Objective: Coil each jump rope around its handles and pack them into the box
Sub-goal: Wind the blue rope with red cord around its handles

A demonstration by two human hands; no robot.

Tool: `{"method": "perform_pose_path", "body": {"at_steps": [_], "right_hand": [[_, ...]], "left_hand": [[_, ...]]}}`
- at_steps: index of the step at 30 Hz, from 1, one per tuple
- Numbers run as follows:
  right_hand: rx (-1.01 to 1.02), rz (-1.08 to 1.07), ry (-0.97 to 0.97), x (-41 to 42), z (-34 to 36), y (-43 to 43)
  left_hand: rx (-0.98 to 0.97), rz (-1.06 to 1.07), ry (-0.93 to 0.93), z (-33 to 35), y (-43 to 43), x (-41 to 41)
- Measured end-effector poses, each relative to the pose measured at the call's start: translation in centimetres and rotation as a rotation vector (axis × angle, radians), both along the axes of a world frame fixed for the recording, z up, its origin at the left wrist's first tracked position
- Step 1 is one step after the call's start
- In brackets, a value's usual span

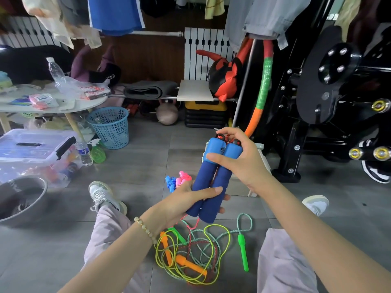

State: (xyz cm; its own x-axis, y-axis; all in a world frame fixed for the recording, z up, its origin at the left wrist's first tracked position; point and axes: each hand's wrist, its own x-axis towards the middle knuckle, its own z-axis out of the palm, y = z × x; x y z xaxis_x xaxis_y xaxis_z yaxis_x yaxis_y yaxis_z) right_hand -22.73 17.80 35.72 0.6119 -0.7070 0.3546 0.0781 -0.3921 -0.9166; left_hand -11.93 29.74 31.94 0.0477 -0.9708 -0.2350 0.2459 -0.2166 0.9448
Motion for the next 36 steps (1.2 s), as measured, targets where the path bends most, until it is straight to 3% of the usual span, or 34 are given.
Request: {"method": "perform_pose_path", "body": {"at_steps": [7, 19, 25, 27, 30, 33, 36], "right_hand": [[-0.004, -0.021, -0.029, 0.1, 0.3, -0.4], [-0.012, -0.036, -0.015, 0.2, 0.0, -0.9], [-0.073, -0.016, 0.034, 0.2, 0.4, -1.3], [-0.008, -0.012, 0.019, 0.3, 0.2, -1.1], [0.277, 0.056, -0.025, 0.5, -1.5, -1.0], [0.45, 0.316, 0.119, 0.4, -4.0, 0.0], [0.53, 0.443, 0.153, 0.6, -5.6, 0.8]], "left_hand": [[-0.003, 0.0, 0.019, 0.1, 0.4, 0.3], [0.032, 0.02, -0.101, -0.3, 0.4, 0.0], [0.026, 0.049, -0.058, -0.5, -0.1, 0.0], [0.023, 0.063, -0.041, -0.6, -0.3, 0.1], [0.0, 0.132, 0.014, -0.3, -0.8, 0.5], [-0.021, 0.155, 0.028, 0.4, -1.3, 1.3], [-0.021, 0.152, 0.013, 0.8, -1.8, 2.1]]}}
